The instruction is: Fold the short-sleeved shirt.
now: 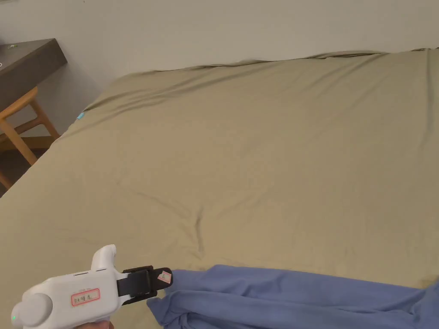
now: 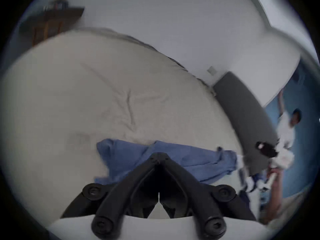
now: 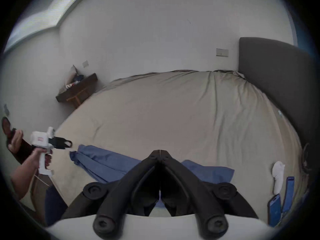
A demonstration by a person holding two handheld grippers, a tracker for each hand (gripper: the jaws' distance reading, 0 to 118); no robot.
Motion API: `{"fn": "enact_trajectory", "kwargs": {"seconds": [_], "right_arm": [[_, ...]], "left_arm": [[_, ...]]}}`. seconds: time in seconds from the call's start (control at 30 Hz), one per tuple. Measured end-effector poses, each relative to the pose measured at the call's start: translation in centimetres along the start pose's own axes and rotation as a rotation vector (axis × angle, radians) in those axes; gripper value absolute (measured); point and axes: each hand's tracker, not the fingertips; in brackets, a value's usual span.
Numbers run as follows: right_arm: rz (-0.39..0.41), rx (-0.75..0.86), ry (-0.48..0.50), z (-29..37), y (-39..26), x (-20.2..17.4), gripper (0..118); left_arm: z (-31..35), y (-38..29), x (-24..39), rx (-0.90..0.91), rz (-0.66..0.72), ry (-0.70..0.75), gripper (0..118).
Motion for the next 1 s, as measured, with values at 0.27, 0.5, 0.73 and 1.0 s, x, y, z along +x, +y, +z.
{"fn": "enact_trajectory", "kwargs": {"seconds": [0.27,0.5,0.73,1.0], "right_arm": [[-0.008,0.001,0.053,-0.3,0.0,-1.0,2],[0.018,-0.04,0.074,-1.3,-0.1,-1.7,2],[0.069,-0.055,0.101,-1.4,0.0,-2.5,2],[0.035,-0.066,0.105,-1.8,-0.3,-2.4,2]], "left_arm": [[-4.4,-0.5,-2.1,-0.137,0.045,-0.193,8],[-7.8,-2.8,0.6,-0.115,0.006,-0.262,27],[-7.8,-2.9,1.4,-0.085,-0.064,-0.268,73],[-8.0,-3.9,-0.4,-0.04,0.073,-0.207,10]]}}
